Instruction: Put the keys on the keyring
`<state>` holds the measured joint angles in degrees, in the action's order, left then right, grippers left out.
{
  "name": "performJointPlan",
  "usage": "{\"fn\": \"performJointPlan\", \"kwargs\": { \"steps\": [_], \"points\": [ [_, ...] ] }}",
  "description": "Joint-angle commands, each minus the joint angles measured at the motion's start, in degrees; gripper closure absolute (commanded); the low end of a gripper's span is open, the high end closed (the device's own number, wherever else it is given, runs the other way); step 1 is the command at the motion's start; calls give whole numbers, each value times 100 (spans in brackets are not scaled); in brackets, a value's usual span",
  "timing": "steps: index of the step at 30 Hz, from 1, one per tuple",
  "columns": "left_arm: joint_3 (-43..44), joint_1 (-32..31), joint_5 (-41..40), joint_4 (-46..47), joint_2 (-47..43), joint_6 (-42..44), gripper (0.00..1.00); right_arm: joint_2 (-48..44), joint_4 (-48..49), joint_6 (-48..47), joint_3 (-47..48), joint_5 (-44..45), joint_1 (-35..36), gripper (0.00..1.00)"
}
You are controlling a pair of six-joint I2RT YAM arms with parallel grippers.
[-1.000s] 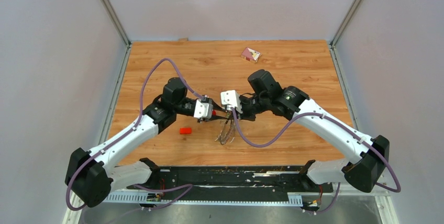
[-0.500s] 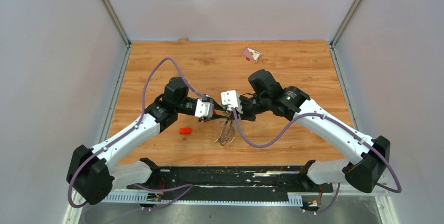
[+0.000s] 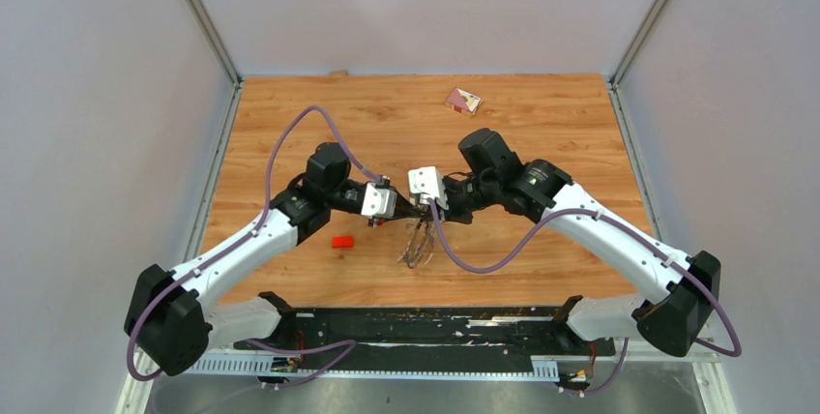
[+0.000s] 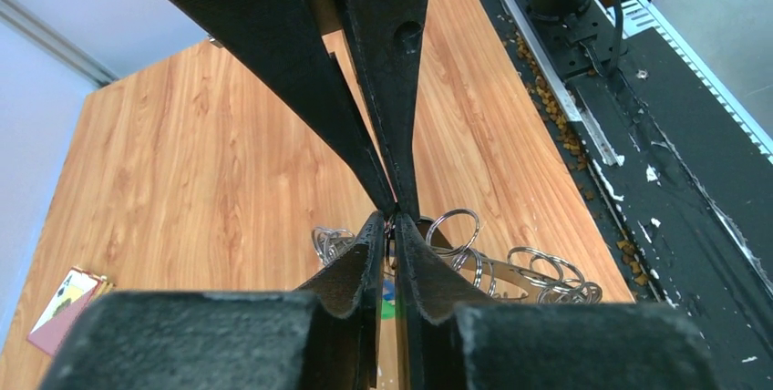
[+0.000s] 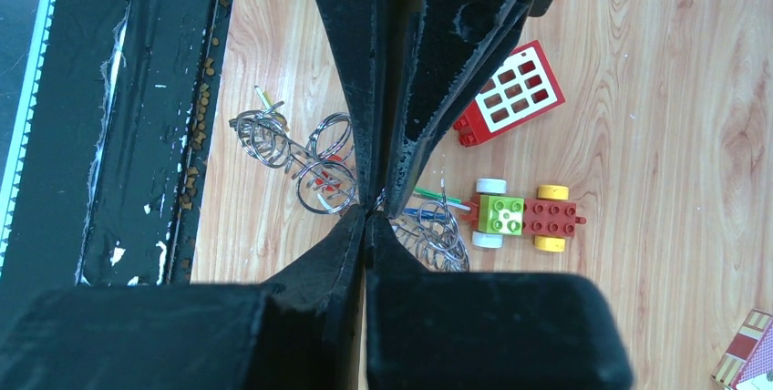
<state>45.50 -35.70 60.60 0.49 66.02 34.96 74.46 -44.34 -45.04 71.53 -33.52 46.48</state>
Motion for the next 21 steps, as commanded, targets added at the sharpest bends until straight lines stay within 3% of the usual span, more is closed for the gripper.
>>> {"fn": "performJointPlan", "kwargs": {
  "steps": [1, 3, 9, 13, 21],
  "points": [
    [136, -43, 144, 151, 34, -70, 90, -221, 270, 48, 49, -197, 18, 100],
    [139, -42, 145, 132, 27, -69, 100, -232, 281, 48, 48, -181, 19, 100],
    [-2, -34, -78, 339, -136, -375, 100, -339, 439, 176, -86, -85, -50, 100],
    [-383, 2, -121, 1582, -295, -1487, 100, -524, 642, 344, -267, -222, -323, 99],
    [-1055, 86, -185, 4098, -286, -3535, 100, -993, 912, 445, -676, -698, -660, 78]
  ]
}}
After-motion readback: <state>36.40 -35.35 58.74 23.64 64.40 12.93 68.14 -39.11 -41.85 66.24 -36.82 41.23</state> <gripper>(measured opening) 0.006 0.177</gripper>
